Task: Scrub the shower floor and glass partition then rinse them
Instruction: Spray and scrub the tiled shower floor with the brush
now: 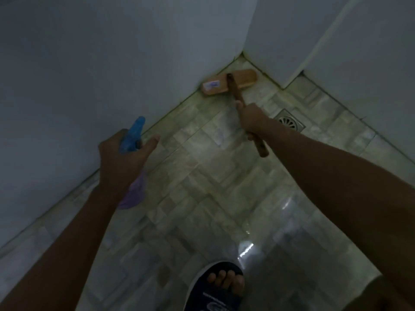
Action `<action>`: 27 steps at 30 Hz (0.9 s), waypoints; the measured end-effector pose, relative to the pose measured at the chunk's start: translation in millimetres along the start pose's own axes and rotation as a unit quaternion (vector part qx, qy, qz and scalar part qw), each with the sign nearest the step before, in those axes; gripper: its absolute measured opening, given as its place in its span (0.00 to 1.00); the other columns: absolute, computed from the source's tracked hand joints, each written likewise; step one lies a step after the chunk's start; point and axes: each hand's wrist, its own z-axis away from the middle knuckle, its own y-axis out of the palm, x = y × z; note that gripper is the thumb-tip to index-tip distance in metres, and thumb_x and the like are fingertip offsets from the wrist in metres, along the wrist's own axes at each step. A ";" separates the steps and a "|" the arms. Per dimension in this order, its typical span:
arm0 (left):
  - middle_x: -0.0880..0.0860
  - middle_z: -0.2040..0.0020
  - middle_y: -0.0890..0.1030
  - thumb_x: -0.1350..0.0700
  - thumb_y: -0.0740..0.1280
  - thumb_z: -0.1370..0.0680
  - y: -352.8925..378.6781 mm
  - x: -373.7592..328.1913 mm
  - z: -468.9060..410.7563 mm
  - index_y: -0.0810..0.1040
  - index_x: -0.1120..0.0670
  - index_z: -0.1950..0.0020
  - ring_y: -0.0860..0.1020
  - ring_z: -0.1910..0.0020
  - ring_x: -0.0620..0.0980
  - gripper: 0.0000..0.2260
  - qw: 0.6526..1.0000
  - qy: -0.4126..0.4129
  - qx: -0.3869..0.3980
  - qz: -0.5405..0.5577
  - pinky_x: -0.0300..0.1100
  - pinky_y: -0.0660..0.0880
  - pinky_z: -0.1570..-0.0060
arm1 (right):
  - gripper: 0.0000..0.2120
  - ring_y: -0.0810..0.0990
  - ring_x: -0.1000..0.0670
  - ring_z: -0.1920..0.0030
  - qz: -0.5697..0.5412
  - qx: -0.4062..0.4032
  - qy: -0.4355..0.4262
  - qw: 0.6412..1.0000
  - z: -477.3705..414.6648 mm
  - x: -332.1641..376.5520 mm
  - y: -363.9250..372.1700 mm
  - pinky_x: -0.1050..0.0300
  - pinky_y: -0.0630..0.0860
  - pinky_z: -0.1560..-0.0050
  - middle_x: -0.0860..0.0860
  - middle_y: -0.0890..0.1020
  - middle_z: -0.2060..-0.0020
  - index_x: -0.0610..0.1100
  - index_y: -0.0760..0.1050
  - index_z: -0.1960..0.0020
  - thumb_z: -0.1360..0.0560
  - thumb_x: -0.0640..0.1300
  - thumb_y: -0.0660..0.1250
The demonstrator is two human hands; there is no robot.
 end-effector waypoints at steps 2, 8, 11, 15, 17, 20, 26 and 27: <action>0.61 0.69 0.76 0.49 0.76 0.26 2.3 -3.6 -3.1 0.75 0.64 0.65 0.71 0.72 0.48 0.20 0.999 -0.028 -0.006 0.025 0.38 0.70 0.68 | 0.25 0.76 0.45 0.67 0.053 0.060 -0.040 0.996 23.2 4.7 25.5 0.56 0.69 0.74 0.43 0.79 0.58 0.39 0.74 0.42 0.17 0.61 0.54; 0.59 0.70 0.75 0.49 0.75 0.26 6.3 -1.6 -3.8 0.79 0.64 0.60 0.70 0.72 0.45 0.18 1.000 -0.013 -0.006 0.025 0.37 0.69 0.66 | 0.29 0.77 0.49 0.70 0.147 0.112 -0.058 0.981 78.4 -65.7 -9.7 0.61 0.68 0.75 0.48 0.76 0.65 0.41 0.75 0.47 0.18 0.65 0.50; 0.57 0.69 0.75 0.49 0.75 0.26 6.9 -2.7 -1.9 0.80 0.50 0.58 0.69 0.71 0.41 0.08 1.000 -0.012 0.006 0.017 0.31 0.67 0.66 | 0.28 0.77 0.44 0.71 0.106 0.037 -0.001 0.994 50.3 -60.9 -37.9 0.59 0.70 0.77 0.43 0.76 0.64 0.40 0.73 0.49 0.17 0.64 0.51; 0.57 0.70 0.76 0.47 0.75 0.27 12.2 -5.6 1.8 0.77 0.51 0.62 0.70 0.71 0.42 0.11 0.999 -0.032 0.015 0.029 0.34 0.69 0.67 | 0.29 0.76 0.44 0.66 -0.023 -0.045 0.017 0.999 0.3 -17.9 -24.9 0.57 0.70 0.76 0.42 0.79 0.55 0.36 0.73 0.37 0.17 0.62 0.52; 0.57 0.69 0.76 0.47 0.75 0.27 17.9 -11.1 1.2 0.75 0.47 0.61 0.70 0.71 0.40 0.11 0.999 -0.036 0.022 0.029 0.31 0.68 0.67 | 0.29 0.79 0.41 0.58 -0.038 -0.014 0.000 0.999 -3.2 -2.4 -4.6 0.56 0.71 0.69 0.39 0.80 0.47 0.35 0.74 0.35 0.16 0.60 0.52; 0.59 0.69 0.76 0.47 0.76 0.27 32.3 -20.7 -1.9 0.74 0.54 0.64 0.71 0.71 0.43 0.16 0.999 -0.034 0.033 0.023 0.36 0.69 0.68 | 0.26 0.80 0.38 0.47 0.012 0.059 -0.027 0.998 38.7 -21.4 20.2 0.55 0.70 0.54 0.37 0.80 0.46 0.35 0.76 0.39 0.15 0.57 0.52; 0.58 0.69 0.77 0.41 0.76 0.30 74.8 -55.4 -17.0 0.81 0.60 0.58 0.73 0.70 0.45 0.21 0.994 -0.027 0.102 0.037 0.38 0.70 0.67 | 0.30 0.79 0.44 0.57 0.064 0.052 0.026 0.996 105.8 -150.0 -31.0 0.54 0.74 0.57 0.42 0.81 0.56 0.40 0.76 0.50 0.19 0.65 0.51; 0.59 0.68 0.78 0.40 0.77 0.31 81.9 -62.2 -18.4 0.80 0.61 0.60 0.73 0.71 0.45 0.23 0.992 -0.033 0.115 0.042 0.37 0.70 0.68 | 0.32 0.80 0.42 0.59 0.056 0.027 0.052 0.997 98.9 -162.9 -47.1 0.52 0.76 0.60 0.40 0.81 0.56 0.39 0.76 0.50 0.20 0.67 0.51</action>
